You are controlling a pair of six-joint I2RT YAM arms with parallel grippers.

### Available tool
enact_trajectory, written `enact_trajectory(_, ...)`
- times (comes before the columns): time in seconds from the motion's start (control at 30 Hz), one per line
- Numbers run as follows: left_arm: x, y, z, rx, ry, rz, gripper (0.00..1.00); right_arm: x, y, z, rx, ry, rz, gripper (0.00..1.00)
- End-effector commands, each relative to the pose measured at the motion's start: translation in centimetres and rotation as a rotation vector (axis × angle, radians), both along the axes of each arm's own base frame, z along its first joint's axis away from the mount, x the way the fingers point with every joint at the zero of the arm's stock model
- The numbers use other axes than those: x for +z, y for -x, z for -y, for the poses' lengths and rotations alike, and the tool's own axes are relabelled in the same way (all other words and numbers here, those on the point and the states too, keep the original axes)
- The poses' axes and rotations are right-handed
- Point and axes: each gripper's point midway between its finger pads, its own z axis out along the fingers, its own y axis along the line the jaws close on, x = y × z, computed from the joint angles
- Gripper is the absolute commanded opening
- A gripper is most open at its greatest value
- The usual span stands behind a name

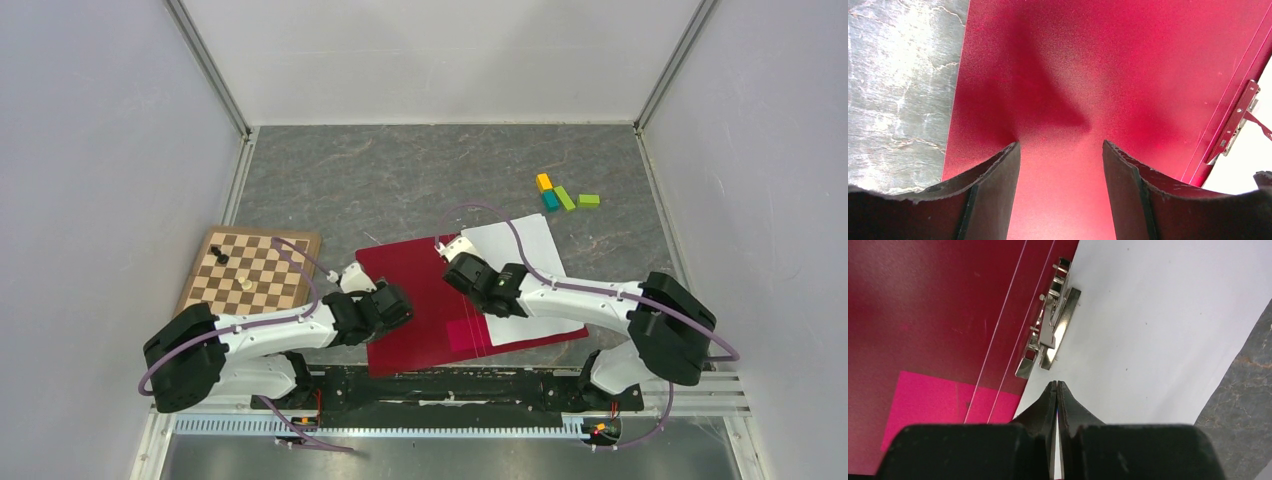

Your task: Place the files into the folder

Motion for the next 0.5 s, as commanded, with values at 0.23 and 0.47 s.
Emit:
enact_trajectory(0.23, -2.5, 1.8, -2.5, 0.049, -0.084, -0.088, 0.69, 5.4, -2.1, -2.6, -0.024, -0.173, 0.125, 0.15)
enact_trajectory(0.47, -2.4, 1.8, -2.6, 0.052, -0.085, -0.086, 0.69, 6.1, -3.2, -4.5, 0.005, -0.160, 0.126, 0.21)
